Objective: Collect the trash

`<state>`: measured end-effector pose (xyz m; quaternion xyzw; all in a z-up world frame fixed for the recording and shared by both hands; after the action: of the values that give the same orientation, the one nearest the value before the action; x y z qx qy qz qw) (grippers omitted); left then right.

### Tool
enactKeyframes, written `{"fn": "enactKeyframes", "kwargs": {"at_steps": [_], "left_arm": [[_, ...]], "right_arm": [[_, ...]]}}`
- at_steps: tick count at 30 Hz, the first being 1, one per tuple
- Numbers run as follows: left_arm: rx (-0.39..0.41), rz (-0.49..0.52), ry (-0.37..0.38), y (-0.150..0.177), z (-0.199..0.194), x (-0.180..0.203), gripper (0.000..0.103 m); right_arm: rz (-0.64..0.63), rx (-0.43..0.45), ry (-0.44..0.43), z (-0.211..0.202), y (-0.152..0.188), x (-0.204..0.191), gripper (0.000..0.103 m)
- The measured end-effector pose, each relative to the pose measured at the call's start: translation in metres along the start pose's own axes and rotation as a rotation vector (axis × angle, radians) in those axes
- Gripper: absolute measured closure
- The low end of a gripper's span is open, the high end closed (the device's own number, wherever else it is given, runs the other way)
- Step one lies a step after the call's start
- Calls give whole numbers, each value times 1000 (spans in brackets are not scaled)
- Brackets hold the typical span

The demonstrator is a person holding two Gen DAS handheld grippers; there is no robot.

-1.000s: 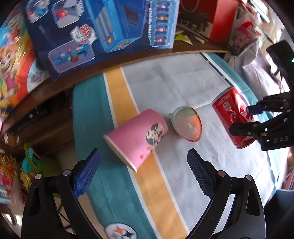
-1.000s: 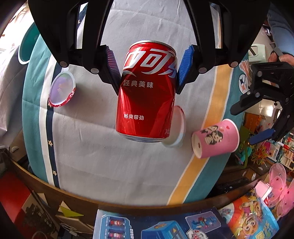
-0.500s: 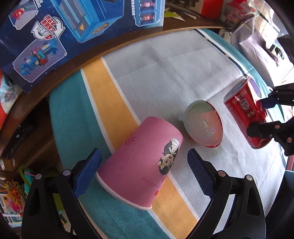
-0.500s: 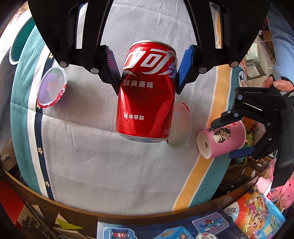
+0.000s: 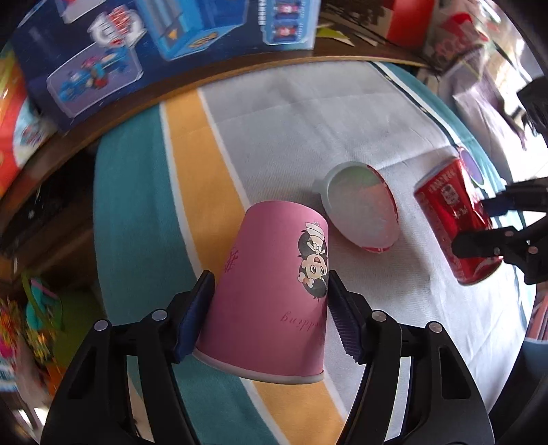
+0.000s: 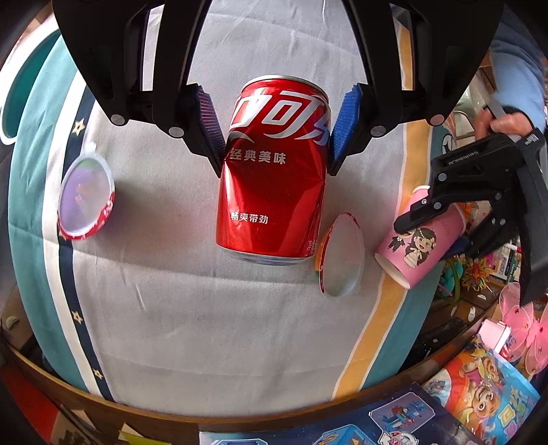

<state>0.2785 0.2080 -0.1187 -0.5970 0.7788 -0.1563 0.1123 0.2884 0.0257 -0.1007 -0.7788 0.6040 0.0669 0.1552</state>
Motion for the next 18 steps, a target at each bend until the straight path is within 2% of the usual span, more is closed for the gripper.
{"fn": "enactKeyframes", "kwargs": {"at_steps": [3,7,18], "left_arm": [[2,-61,-21,13,-10,6,36],[31,-81,-11,28,-30,27,36],[102,-22,58,41,-73,112,36]], "right_arm": [[12,13,-15,-8,11,3,47],[33,30,-42,-17,27,7,47],[111,94,-101,-53,72,44,47]]}}
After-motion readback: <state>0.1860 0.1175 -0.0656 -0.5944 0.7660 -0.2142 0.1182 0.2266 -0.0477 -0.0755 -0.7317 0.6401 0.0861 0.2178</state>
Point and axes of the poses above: each gripper's, at about its wrist camera, not at the fingertips, and z roughly the way its jaws point, x to its right, y to its underside, the point moved 3 cm from there along z, roughly the way its jaws point, and after that the axes turned 1 degree about -x, right-handed, at the moved point
